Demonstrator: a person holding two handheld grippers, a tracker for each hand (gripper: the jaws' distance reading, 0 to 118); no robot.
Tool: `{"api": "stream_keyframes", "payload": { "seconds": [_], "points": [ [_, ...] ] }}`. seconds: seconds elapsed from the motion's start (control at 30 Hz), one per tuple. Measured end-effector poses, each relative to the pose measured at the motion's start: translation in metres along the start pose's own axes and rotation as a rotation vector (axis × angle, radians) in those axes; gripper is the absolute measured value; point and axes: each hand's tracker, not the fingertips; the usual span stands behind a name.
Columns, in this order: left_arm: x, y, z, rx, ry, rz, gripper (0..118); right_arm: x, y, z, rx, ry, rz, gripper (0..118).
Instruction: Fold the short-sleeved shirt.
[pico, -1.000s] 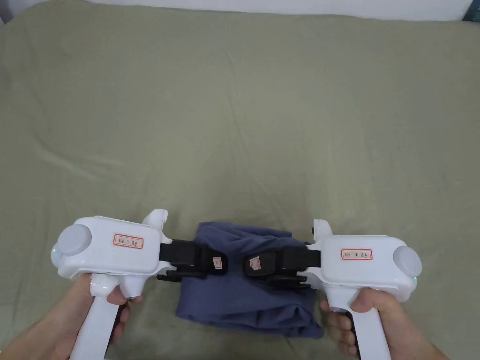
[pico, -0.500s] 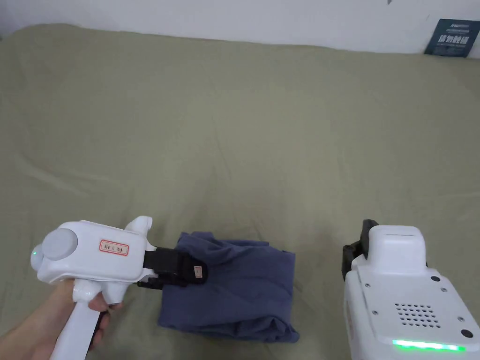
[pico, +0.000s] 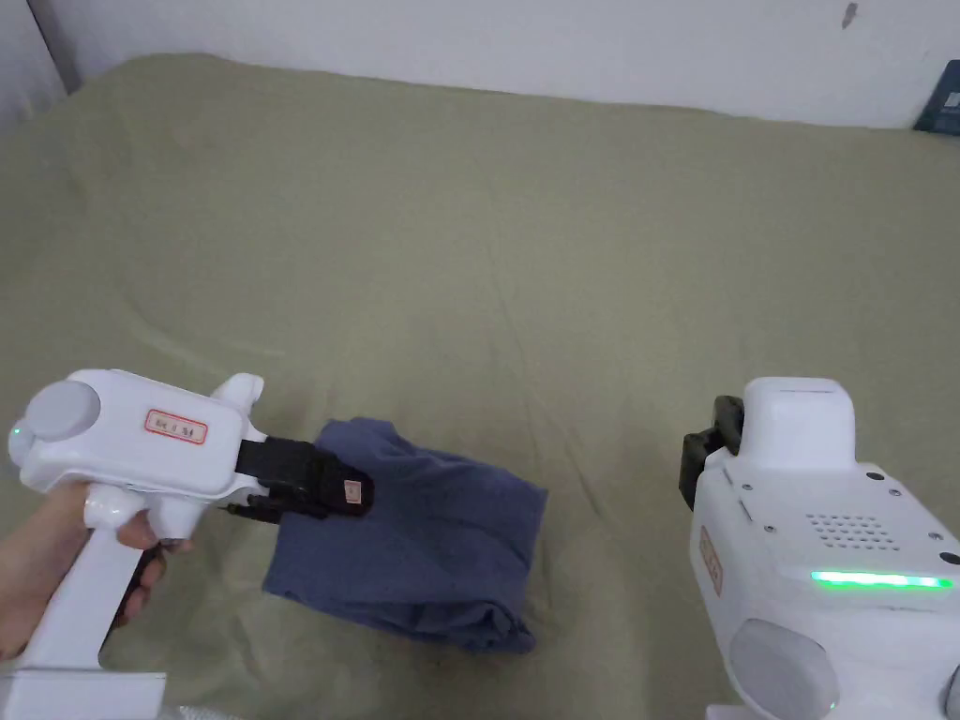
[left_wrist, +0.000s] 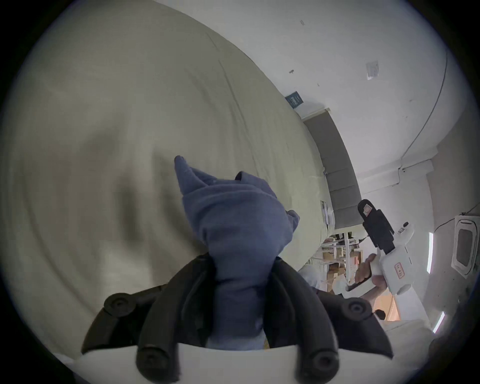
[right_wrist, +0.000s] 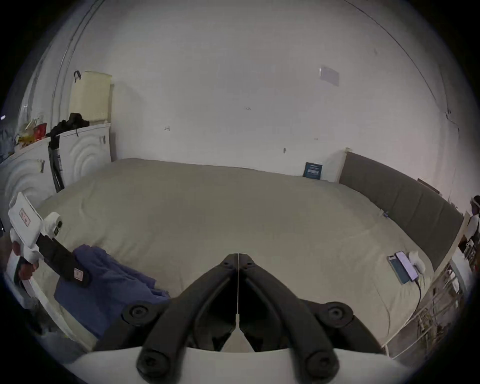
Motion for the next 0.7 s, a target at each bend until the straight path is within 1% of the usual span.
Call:
{"api": "stream_keyframes", "payload": {
  "seconds": [0.13, 0.23, 0.4, 0.53, 0.57, 0.6, 0.7],
  "points": [
    [-0.041, 0.009, 0.053, 0.044, 0.018, 0.048, 30, -0.040, 0.009, -0.012, 0.009, 0.058, 0.026, 1],
    [-0.079, 0.017, 0.097, 0.053, 0.052, 0.074, 30, -0.074, 0.013, -0.021, 0.005, 0.119, 0.022, 1],
    [-0.132, 0.035, 0.156, 0.039, 0.136, 0.098, 30, -0.127, 0.016, -0.037, -0.002, 0.182, 0.027, 1],
    [-0.163, 0.052, 0.189, 0.034, 0.189, 0.110, 30, -0.161, 0.019, -0.047, -0.001, 0.221, 0.024, 1],
    [-0.167, 0.057, 0.195, 0.028, 0.243, 0.129, 30, -0.168, 0.020, -0.050, -0.002, 0.236, 0.028, 1],
    [-0.170, 0.063, 0.201, 0.024, 0.268, 0.100, 30, -0.174, 0.021, -0.052, 0.001, 0.241, 0.026, 1],
    [-0.173, 0.070, 0.206, 0.024, 0.269, 0.099, 30, -0.187, 0.022, -0.057, -0.015, 0.277, 0.009, 1]
  ]
}}
